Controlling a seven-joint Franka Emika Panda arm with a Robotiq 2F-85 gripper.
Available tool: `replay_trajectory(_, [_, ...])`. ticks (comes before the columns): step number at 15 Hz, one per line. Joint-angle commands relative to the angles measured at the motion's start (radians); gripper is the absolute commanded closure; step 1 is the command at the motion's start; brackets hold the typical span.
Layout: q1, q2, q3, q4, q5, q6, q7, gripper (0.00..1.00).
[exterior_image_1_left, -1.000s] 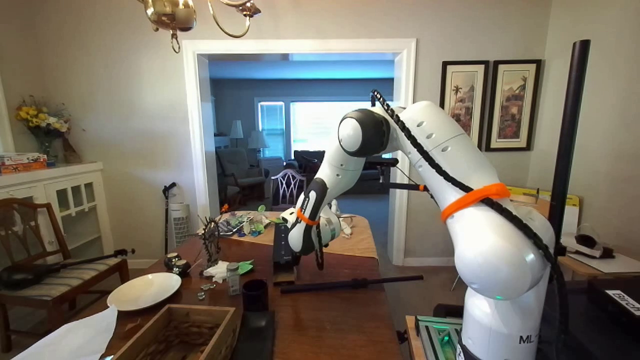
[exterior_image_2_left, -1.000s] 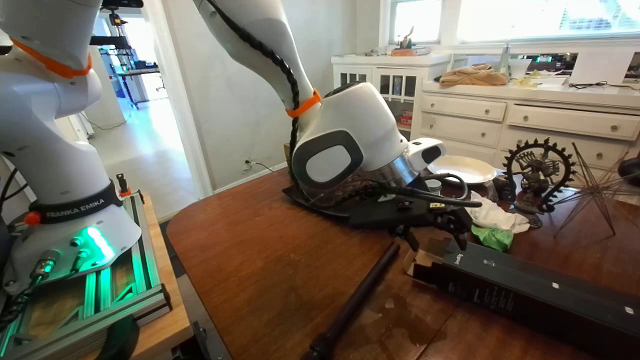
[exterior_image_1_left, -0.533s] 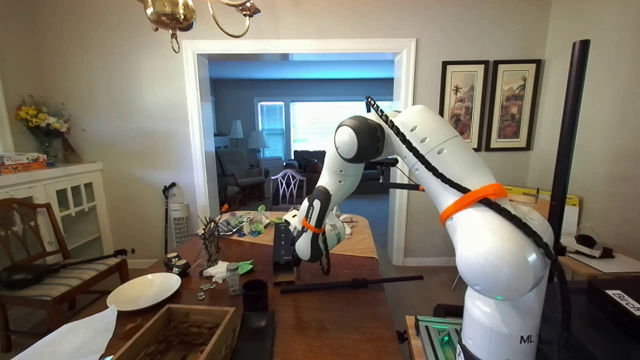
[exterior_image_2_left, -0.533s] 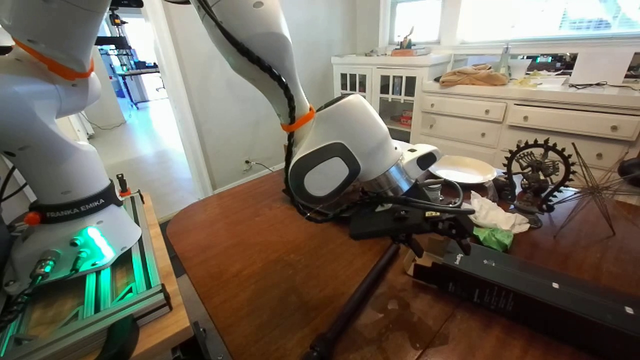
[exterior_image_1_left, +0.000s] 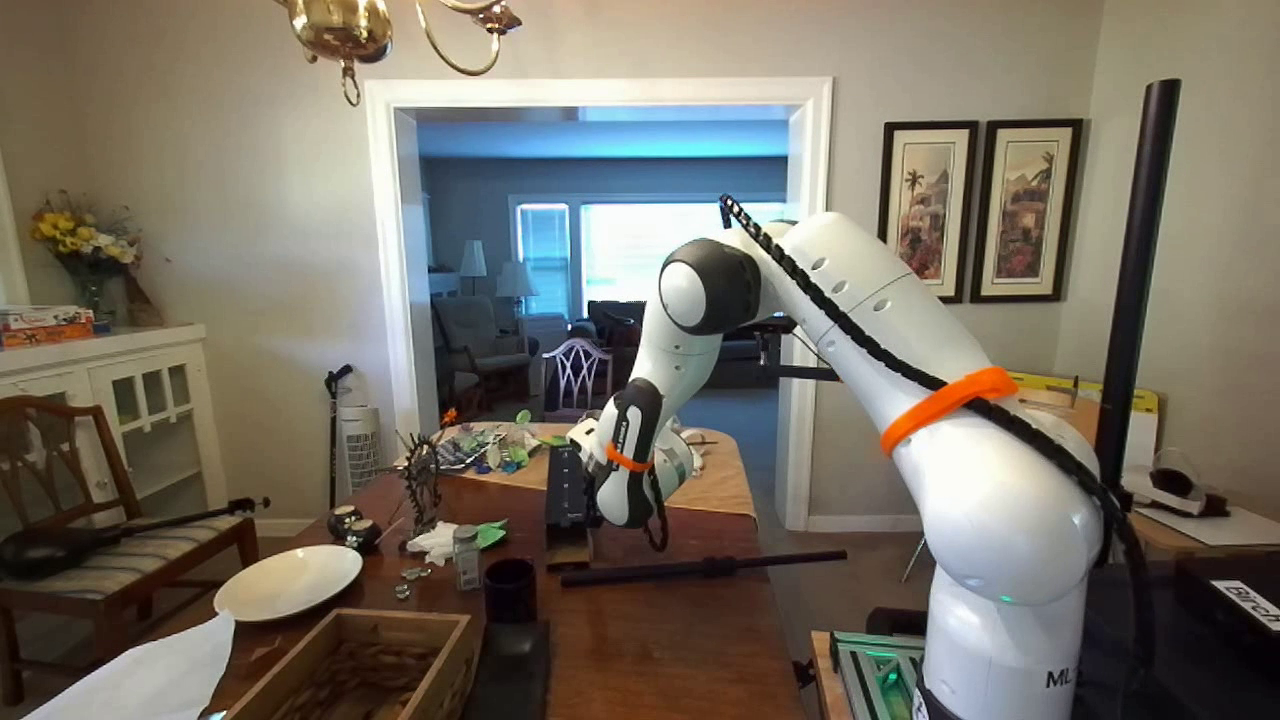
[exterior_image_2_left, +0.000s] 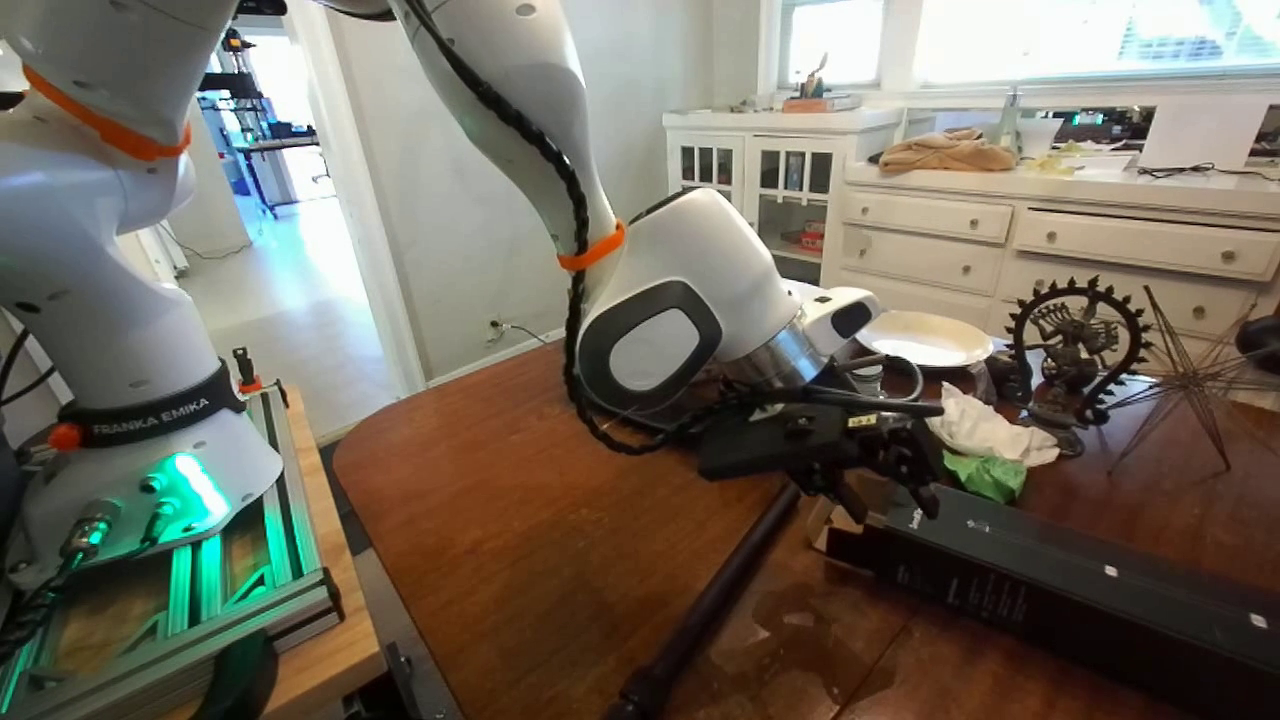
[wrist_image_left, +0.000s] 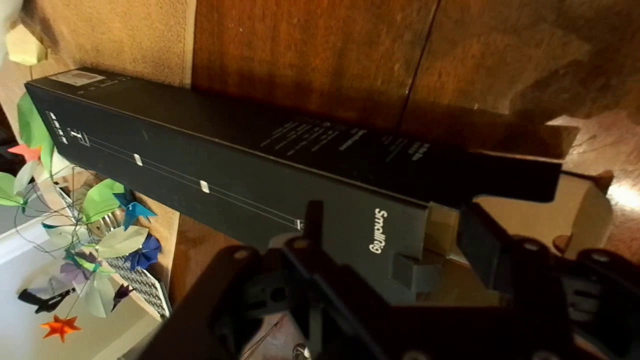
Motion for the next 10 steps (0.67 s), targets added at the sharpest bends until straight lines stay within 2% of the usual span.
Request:
replay_trajectory(1, [0.037, 0.010, -0.044, -0.011, -0.042, 0.030, 0.060, 0.13])
replay_trajectory(3, [0.042, 0.011, -0.046, -0.012, -0.050, 0.032, 0.075, 0.12])
replay_trajectory(5, [0.041, 0.015, -0.039, -0.015, -0.053, 0.034, 0.098, 0.01])
replay_trajectory(10, [0.041, 0.043, -0.038, -0.005, -0.044, 0.062, 0.180, 0.00])
